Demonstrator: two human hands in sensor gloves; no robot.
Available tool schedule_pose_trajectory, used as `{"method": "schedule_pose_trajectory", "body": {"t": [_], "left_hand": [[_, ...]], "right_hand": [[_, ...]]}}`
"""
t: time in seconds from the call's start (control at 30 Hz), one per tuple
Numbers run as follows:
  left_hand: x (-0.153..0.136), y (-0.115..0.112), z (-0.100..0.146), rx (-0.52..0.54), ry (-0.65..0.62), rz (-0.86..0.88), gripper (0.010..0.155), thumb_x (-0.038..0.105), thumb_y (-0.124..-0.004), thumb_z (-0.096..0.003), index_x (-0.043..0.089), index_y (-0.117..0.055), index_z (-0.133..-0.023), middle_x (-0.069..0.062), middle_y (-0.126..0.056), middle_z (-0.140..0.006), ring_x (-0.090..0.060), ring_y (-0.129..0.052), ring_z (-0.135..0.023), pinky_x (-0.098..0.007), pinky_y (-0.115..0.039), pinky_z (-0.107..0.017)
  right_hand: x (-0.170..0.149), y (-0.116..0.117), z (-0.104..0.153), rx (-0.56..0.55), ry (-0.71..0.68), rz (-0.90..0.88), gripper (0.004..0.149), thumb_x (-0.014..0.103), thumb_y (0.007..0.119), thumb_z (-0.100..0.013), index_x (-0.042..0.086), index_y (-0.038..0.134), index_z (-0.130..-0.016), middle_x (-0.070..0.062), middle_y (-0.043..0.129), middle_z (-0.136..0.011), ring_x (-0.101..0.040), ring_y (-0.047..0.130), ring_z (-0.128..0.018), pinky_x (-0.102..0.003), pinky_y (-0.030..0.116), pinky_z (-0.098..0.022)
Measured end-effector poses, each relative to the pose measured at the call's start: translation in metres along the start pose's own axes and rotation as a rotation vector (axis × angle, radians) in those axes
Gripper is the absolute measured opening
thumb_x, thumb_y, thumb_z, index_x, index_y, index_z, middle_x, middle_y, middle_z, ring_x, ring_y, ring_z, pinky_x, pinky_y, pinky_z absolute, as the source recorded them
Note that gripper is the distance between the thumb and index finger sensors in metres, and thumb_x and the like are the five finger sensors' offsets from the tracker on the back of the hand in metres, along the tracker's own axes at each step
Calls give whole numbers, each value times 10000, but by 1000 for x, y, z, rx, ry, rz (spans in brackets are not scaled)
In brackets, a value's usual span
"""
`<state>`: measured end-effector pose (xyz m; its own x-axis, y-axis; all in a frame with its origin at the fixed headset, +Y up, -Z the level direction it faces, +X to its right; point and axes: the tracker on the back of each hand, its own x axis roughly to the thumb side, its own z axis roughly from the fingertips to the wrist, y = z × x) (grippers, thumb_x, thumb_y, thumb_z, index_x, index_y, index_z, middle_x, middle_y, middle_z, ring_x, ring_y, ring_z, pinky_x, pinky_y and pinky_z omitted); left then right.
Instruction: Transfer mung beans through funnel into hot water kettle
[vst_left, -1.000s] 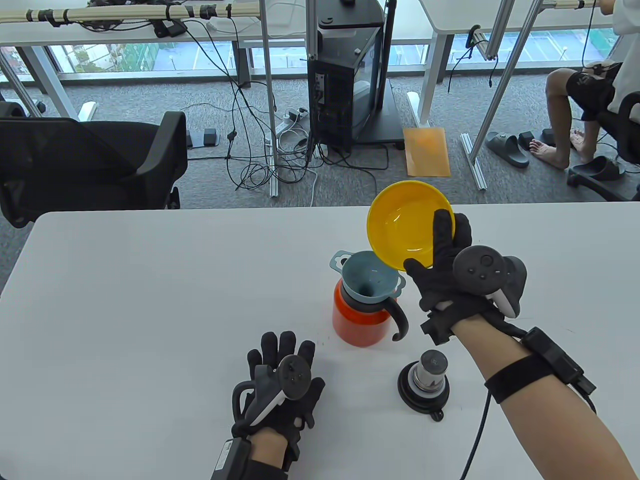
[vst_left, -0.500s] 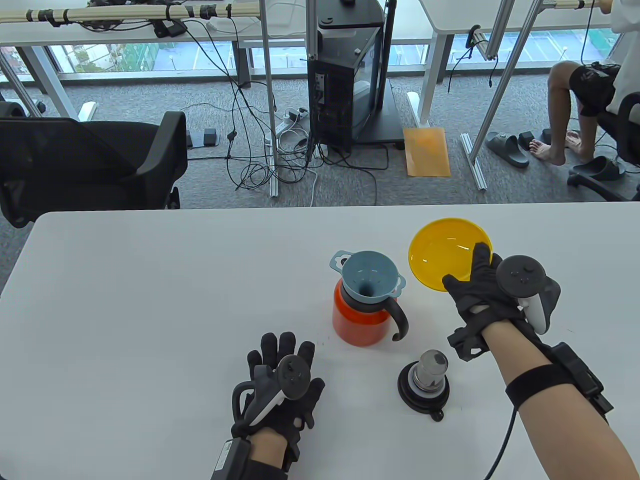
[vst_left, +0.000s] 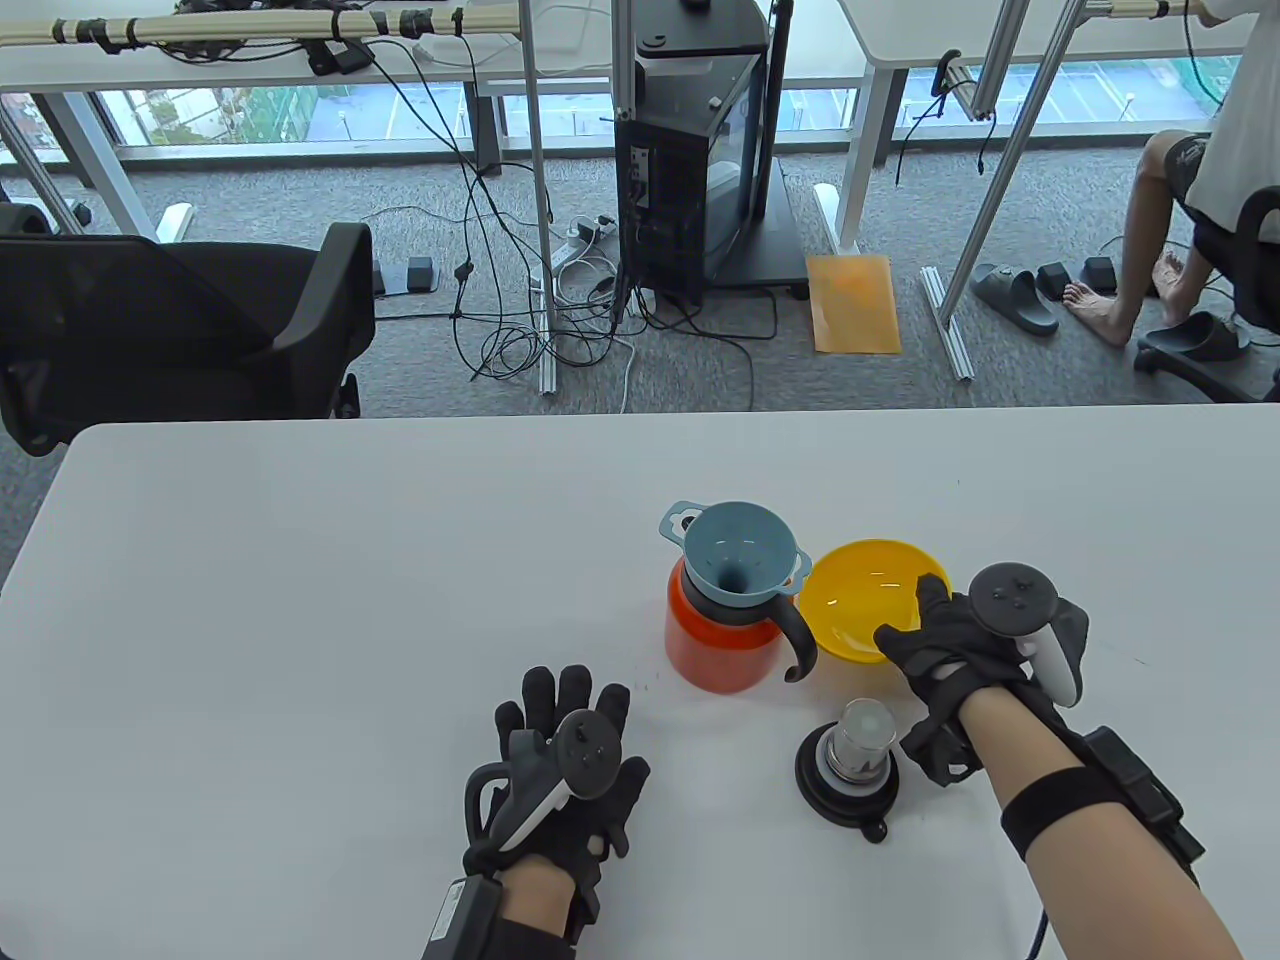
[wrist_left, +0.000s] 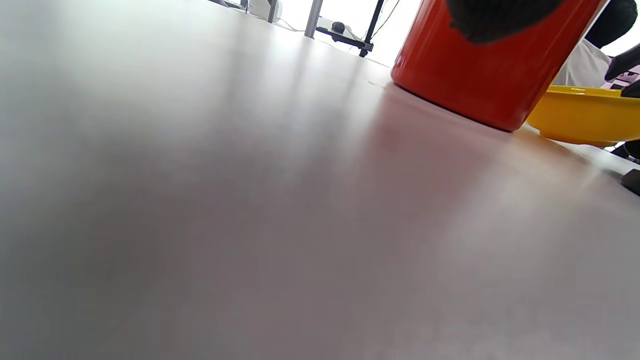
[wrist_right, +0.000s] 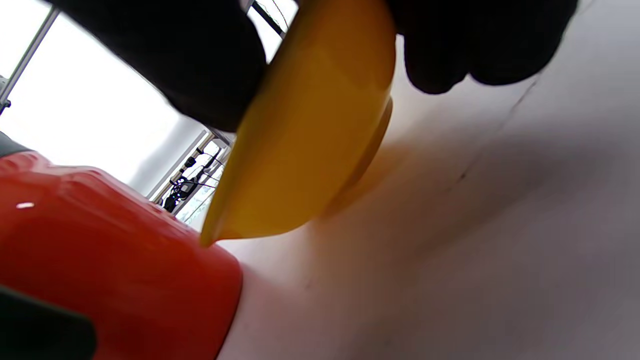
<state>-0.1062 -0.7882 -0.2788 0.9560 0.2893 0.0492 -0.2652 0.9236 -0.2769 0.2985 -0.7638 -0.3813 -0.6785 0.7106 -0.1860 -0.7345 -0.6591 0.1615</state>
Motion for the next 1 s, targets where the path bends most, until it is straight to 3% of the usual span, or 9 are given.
{"method": "schedule_pose_trajectory", "body": {"t": [0.13, 0.43, 0.7, 1.0], "left_hand": [[0, 0, 0, -4, 1, -2, 777, 613, -661, -417, 413, -286, -1067, 35, -46, -1143, -322, 73, -1009, -611, -92, -718], [1, -1, 1, -9, 3, -4, 776, 613, -662, -416, 413, -290, -1067, 34, -46, -1143, -322, 73, -1009, -612, -92, -717], [1, -2, 1, -9, 0, 0, 776, 613, -661, -417, 413, -289, -1068, 36, -46, -1143, -322, 74, -1009, -612, -91, -717], [2, -2, 1, -9, -6, 4, 775, 613, -660, -417, 414, -289, -1068, 35, -46, -1143, -322, 73, -1009, -611, -93, -718]], "right_hand": [[-8, 3, -1, 32, 34, 12, 881, 348, 857, -470, -68, 351, -1059, -425, 290, -971, -650, 546, -795, -660, 608, -493], [-7, -8, 3, 9, 41, 72, 866, 383, 827, -489, -30, 357, -1088, -408, 43, -967, -697, 289, -839, -688, 513, -519], [47, -29, 13, 6, -135, 107, 846, 366, 848, -483, 50, 372, -1106, -383, 27, -983, -688, 216, -855, -714, 454, -541], [111, -21, 27, 54, -357, 153, 849, 308, 900, -458, 140, 383, -1109, -361, 2, -987, -683, 174, -867, -726, 428, -557]]}}
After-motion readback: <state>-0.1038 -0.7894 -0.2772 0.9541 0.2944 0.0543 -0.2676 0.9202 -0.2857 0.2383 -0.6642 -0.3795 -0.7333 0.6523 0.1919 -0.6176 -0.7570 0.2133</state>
